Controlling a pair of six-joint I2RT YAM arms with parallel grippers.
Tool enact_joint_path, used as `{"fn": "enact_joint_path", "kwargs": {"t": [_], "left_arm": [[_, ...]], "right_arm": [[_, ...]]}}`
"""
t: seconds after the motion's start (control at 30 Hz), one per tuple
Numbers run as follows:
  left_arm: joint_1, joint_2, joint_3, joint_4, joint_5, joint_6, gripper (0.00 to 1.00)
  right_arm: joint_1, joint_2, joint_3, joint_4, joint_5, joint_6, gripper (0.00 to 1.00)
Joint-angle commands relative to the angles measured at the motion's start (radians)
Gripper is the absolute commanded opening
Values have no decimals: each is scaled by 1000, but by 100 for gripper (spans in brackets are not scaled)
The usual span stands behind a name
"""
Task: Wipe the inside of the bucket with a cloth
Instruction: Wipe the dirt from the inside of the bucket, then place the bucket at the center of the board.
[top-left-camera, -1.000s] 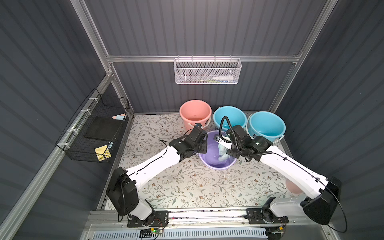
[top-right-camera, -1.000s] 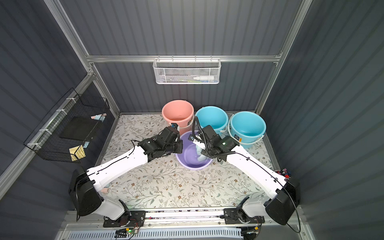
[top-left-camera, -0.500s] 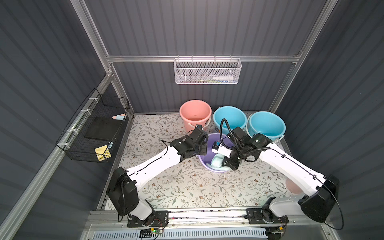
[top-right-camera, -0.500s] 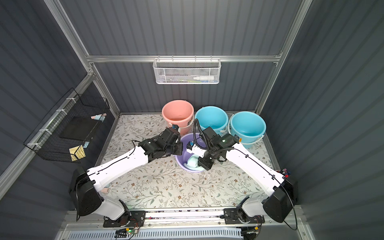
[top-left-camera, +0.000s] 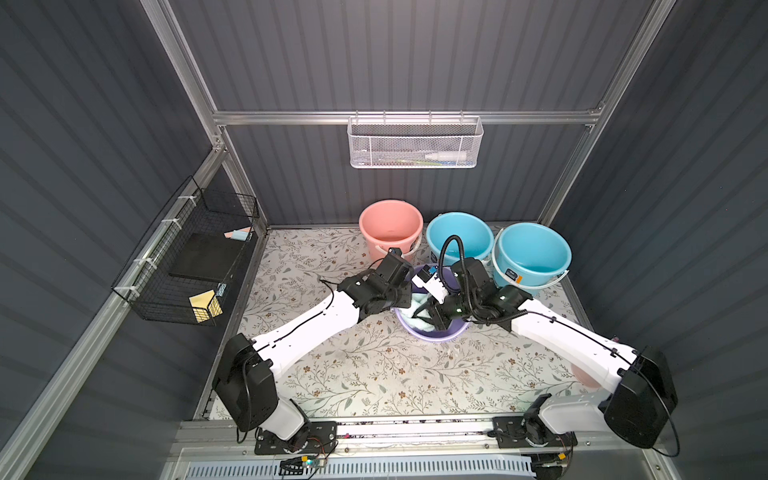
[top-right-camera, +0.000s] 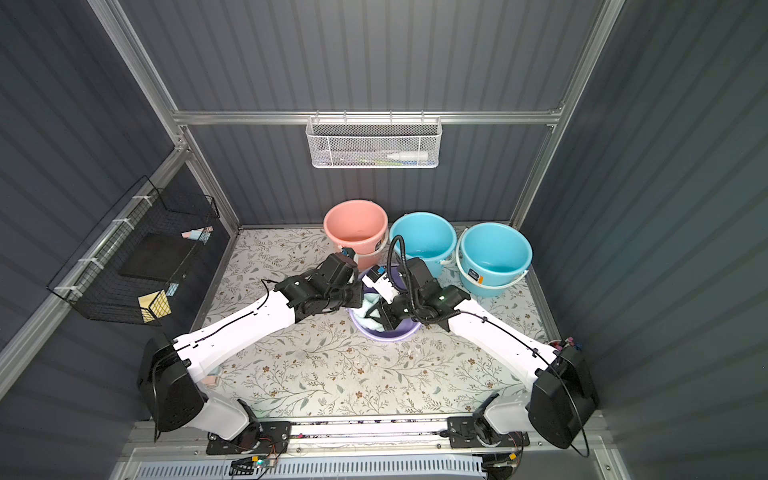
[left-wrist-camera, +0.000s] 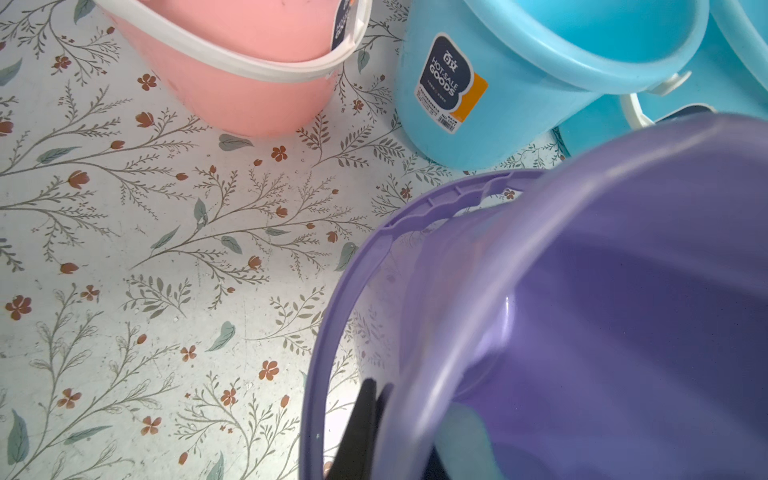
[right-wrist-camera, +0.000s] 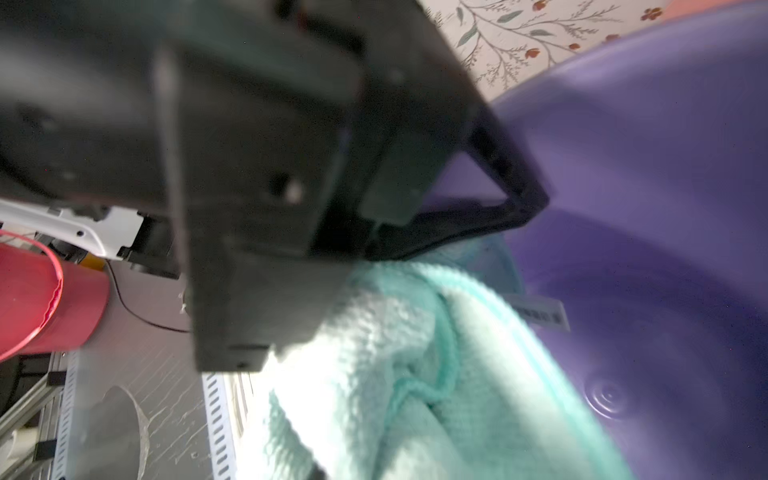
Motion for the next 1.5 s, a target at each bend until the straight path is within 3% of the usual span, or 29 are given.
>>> {"fn": "enact_joint_path", "kwargs": {"t": [0.0, 0.23, 0.67, 0.97, 1.2, 1.47], "left_arm": [[-3, -15, 46, 33, 31, -25, 0], [11, -20, 72, -39, -9, -36, 0], [208, -111, 74, -196, -32, -60, 0], [283, -128, 96, -303, -158, -246, 0], [368, -111, 96, -363, -193, -402, 0], [511, -105, 67, -411, -238, -575, 0]], "right_arm": [[-1, -50, -20, 213, 103, 112, 0], [-1, -214, -33, 179, 400, 95, 0], [-2, -471, 31, 90, 686, -66, 0], [-2, -497, 52, 55, 715, -110, 0], [-1, -503, 45, 48, 709, -122, 0], [-1, -516, 51, 27, 710, -135, 0]]}}
